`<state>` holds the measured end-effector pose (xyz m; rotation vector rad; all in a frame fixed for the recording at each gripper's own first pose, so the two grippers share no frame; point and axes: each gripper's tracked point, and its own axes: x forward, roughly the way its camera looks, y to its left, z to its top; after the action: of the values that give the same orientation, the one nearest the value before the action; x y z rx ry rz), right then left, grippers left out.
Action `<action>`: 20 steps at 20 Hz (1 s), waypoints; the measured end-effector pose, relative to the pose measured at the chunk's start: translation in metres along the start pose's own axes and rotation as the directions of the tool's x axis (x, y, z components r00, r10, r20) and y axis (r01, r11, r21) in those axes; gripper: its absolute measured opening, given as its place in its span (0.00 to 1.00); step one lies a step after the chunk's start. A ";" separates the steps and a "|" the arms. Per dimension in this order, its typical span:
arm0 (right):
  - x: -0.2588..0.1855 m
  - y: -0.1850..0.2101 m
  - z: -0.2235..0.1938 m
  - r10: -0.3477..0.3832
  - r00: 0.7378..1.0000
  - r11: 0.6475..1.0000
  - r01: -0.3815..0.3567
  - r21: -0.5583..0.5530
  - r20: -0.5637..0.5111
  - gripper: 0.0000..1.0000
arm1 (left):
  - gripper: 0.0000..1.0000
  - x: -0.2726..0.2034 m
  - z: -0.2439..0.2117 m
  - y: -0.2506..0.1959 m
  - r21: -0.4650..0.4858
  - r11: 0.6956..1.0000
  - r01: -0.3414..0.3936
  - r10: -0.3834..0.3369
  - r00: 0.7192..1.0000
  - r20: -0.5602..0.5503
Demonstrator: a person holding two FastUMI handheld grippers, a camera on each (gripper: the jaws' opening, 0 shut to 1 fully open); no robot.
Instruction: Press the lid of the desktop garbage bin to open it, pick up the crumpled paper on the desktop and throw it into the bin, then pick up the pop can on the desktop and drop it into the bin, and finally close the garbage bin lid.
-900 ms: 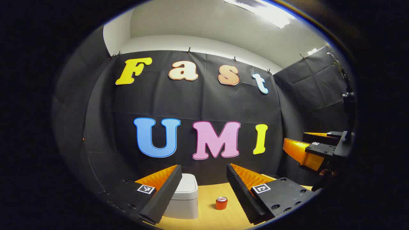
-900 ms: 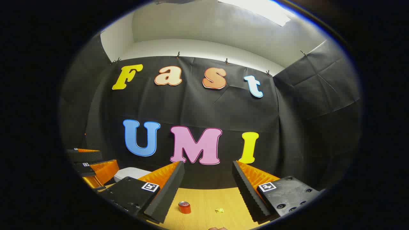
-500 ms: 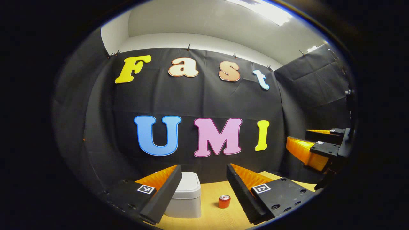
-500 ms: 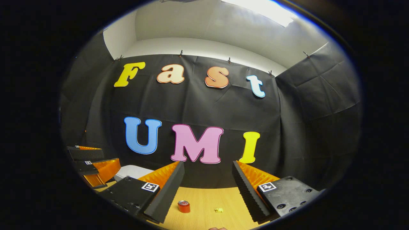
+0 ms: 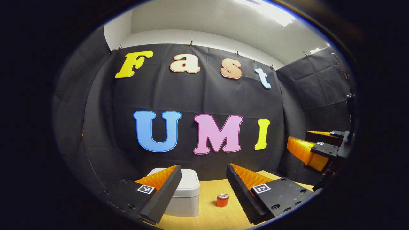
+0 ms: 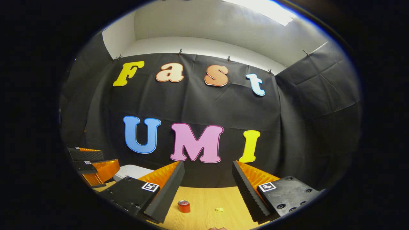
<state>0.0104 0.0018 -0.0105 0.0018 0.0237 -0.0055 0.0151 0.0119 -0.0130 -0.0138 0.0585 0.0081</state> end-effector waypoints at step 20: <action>0.030 -0.016 -0.070 0.034 0.989 0.998 -0.042 -0.056 -0.141 0.96 | 0.16 0.103 -0.058 0.090 0.086 0.985 -0.151 0.163 0.975 -0.154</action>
<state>0.0383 -0.0139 -0.0812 -0.0566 0.1643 0.0334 0.1139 0.1015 -0.0781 0.0639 0.2209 0.1635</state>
